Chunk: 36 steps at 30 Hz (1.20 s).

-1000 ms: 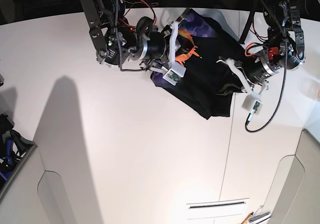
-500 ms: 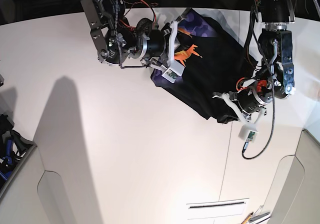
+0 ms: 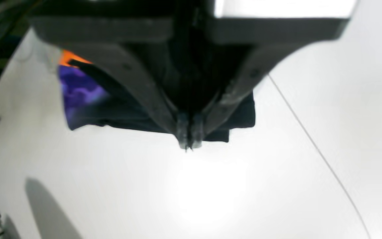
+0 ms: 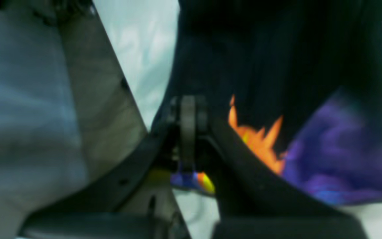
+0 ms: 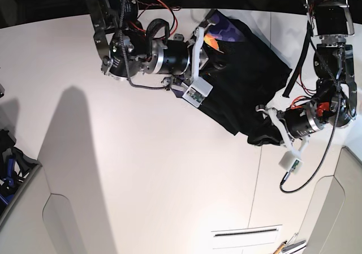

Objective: Fold the T-shirt properly
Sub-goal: 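Open the left gripper, release the shirt, and withdraw it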

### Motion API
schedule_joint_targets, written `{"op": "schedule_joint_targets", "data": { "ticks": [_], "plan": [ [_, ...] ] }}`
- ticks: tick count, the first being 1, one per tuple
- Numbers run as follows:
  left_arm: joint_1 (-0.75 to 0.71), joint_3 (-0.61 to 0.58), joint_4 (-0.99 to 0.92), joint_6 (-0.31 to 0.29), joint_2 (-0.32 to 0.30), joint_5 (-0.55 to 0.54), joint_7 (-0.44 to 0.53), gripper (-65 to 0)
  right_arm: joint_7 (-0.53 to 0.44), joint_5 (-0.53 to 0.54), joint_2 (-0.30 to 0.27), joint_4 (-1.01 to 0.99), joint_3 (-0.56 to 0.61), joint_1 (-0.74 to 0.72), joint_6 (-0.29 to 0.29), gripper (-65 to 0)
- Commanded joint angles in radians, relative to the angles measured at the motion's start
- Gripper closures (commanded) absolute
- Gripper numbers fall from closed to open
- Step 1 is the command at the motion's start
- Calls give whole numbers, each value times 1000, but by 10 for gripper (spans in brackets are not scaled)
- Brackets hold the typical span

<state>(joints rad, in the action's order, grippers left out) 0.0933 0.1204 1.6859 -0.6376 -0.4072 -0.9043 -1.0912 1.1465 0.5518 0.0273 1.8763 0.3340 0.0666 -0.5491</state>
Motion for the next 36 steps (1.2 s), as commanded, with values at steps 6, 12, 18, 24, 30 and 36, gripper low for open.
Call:
{"op": "schedule_joint_targets", "data": {
  "ticks": [6,12,18,24,30,36],
  "plan": [
    [-174,59,71,-53,3,-151,-38,0,-20,3,6,51,1,-6,-8,0],
    [-288,60,70,-60,16,-101,-34,0,-22,-40,5,-69,1,-5,-8,0],
    [-302,85,65,-51,16,144,29,0,-22,-94,5,-130,1,-5,-7,0],
    [-301,180,65,61,16,359,129,0,-21,-100,5,-174,1,-5,4,0],
    [-301,254,65,211,-6,505,196,0,-21,-99,6,-177,1,-5,4,0],
    [-296,372,69,184,-11,363,200,0,-21,-21,6,-155,1,-17,3,0]
  ]
}}
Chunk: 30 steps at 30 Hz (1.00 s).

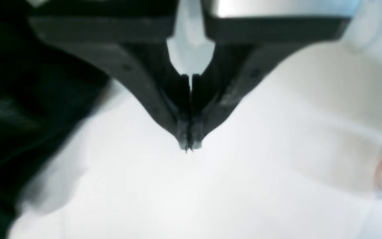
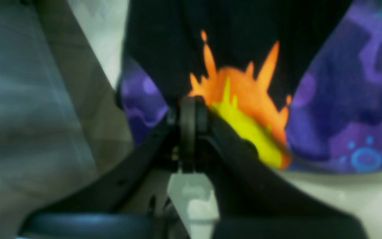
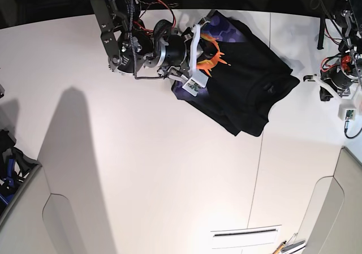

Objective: Fold the T-shirt properly
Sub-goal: 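Open the left gripper, release the shirt, and withdraw it, then drag the shirt with the right gripper toward the table edge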

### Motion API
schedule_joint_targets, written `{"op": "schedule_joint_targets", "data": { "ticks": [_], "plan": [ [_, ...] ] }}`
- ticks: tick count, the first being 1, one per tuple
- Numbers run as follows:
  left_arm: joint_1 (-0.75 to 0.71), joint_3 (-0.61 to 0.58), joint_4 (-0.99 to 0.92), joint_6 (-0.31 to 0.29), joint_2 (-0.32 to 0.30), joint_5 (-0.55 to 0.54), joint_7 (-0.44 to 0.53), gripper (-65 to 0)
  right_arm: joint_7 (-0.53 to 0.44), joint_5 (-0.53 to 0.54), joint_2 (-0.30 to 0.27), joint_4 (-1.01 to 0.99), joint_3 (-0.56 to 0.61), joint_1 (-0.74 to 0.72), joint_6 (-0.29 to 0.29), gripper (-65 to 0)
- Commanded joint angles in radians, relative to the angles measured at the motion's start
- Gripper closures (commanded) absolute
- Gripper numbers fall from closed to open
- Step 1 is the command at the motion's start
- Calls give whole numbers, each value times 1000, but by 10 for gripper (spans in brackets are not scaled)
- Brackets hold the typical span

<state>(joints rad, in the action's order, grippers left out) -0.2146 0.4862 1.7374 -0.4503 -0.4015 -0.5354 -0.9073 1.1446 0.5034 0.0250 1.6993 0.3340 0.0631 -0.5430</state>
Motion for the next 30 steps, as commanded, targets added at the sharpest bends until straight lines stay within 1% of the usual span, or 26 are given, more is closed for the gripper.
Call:
{"op": "schedule_joint_targets", "data": {
  "ticks": [1,3,5,9,12,14,18,24,27,29,30],
  "plan": [
    [12,24,18,-23,-17,-56,6,0,-19,45,9,33,1,-19,-3,0],
    [12,51,18,-62,-17,-153,-20,0,-20,63,9,55,1,-36,-4,0],
    [12,65,18,-91,-16,-225,-45,0,-24,66,12,68,1,-59,-11,0],
    [12,70,18,-145,-16,-313,-69,0,-64,65,26,68,3,-107,-12,0],
    [12,70,18,-172,-11,-367,-77,0,-127,56,28,66,9,-124,-16,0],
    [12,70,18,-172,-11,-370,-77,0,-163,34,28,63,21,-121,-16,0],
    [12,70,18,-172,-11,-370,-77,0,-165,-21,27,16,62,-121,-15,0],
    [12,70,17,-172,-11,-369,-77,0,-185,-72,28,-169,100,-121,-14,0],
    [12,70,17,-172,-11,-369,-77,0,-185,-161,27,-233,89,-121,-13,0],
    [12,70,17,-172,-11,-369,-77,0,-182,-231,24,-237,61,-121,15,0],
    [12,70,17,-172,-11,-369,-77,0,-180,-252,21,-235,36,-122,42,0]
  ]
}}
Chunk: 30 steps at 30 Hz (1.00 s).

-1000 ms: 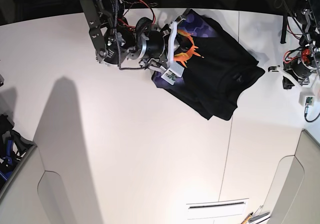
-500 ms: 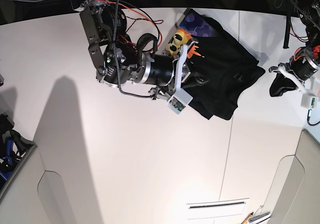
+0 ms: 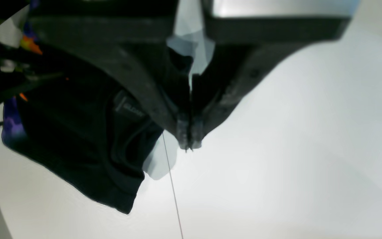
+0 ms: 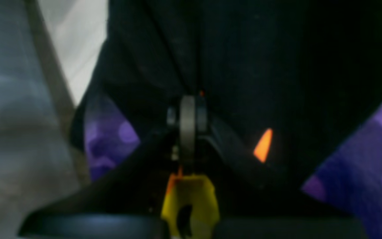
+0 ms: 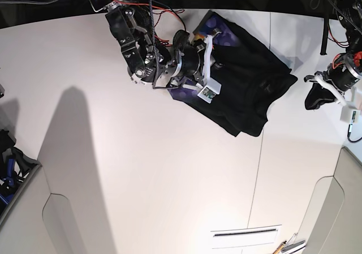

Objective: Fold the T-shirt properly
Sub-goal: 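Drag the shirt with the right gripper toward the table edge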

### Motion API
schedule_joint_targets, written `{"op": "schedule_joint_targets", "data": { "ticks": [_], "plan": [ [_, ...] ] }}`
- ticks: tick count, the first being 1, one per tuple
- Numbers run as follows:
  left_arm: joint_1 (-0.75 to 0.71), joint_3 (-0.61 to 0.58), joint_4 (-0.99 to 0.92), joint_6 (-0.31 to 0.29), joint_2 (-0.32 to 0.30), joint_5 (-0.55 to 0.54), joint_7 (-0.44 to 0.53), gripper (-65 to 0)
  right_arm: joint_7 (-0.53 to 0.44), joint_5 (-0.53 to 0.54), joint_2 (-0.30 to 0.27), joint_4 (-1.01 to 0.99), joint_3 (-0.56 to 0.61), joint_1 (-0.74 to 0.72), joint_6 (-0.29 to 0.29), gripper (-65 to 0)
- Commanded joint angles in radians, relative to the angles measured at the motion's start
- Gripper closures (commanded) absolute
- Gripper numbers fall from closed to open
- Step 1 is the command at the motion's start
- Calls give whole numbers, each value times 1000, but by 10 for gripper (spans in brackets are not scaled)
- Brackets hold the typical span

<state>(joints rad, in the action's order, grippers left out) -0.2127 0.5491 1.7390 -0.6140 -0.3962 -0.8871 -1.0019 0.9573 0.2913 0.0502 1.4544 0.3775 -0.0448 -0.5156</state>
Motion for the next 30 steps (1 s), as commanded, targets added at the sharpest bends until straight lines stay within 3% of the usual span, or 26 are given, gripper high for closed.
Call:
{"op": "schedule_joint_targets", "data": {
  "ticks": [1,4,8,16,22,27,30],
  "plan": [
    [10,7,16,-8,-16,-18,18,0,8,-56,-7,13,-39,-13,45,0],
    [10,7,16,-8,-13,-18,18,0,23,-71,-25,32,-163,-13,95,0],
    [10,7,16,-8,0,-14,18,0,83,-60,-66,71,-340,-13,101,0],
    [10,6,16,-8,11,-16,18,0,194,105,-134,93,-638,-4,101,0],
    [10,6,16,-8,11,-15,18,0,154,140,-129,93,-840,54,154,0],
    [10,6,16,-8,12,-24,18,0,134,195,-128,93,-979,59,149,0],
    [10,6,16,-8,12,-42,18,0,137,323,-128,102,-1027,59,71,0]
  ]
}}
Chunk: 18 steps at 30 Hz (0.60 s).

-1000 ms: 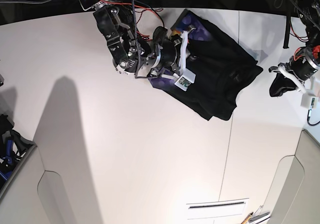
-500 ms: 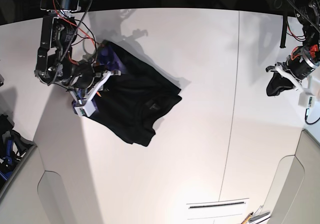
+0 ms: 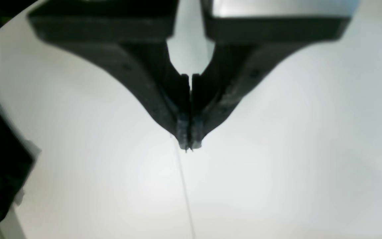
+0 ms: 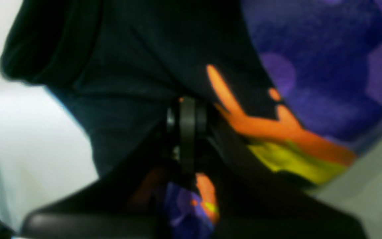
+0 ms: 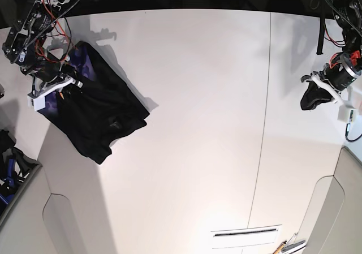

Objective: Fold the T-shirt properly
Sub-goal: 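Drag the shirt with the right gripper toward the table edge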

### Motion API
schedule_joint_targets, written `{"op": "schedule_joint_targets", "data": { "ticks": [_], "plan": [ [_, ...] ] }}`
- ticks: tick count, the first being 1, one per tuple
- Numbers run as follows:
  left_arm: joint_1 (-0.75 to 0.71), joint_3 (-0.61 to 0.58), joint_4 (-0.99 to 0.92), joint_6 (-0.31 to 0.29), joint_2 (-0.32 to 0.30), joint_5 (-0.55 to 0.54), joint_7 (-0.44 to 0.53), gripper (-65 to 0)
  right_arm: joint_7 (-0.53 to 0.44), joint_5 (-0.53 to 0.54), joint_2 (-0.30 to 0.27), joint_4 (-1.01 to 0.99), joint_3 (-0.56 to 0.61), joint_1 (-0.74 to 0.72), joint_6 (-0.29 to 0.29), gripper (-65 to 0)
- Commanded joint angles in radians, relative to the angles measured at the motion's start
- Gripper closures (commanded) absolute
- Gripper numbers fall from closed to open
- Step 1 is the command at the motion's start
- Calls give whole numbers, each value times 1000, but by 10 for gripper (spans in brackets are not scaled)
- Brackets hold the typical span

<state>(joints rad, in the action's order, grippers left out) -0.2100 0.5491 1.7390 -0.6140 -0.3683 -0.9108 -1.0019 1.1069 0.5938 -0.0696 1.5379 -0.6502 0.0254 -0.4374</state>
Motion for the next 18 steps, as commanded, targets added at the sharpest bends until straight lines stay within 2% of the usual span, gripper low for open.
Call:
{"op": "schedule_joint_targets", "data": {
  "ticks": [1,6,9,11,13,18],
  "plan": [
    [8,6,16,-8,-16,-21,18,0,-7,60,-8,29,-2,-11,-31,0],
    [8,6,16,-8,-16,-21,18,0,32,219,-5,124,26,-19,-134,0],
    [7,6,16,-8,-16,-21,18,0,53,230,-8,198,75,-30,-151,0],
    [7,7,16,-8,-16,-21,18,0,72,204,-29,229,121,-44,-167,0],
    [7,6,16,-8,-16,-20,18,0,84,136,-76,237,183,-62,-173,0],
    [7,6,16,-8,-16,-21,17,0,43,-63,-245,237,380,-95,-173,0]
  ]
}}
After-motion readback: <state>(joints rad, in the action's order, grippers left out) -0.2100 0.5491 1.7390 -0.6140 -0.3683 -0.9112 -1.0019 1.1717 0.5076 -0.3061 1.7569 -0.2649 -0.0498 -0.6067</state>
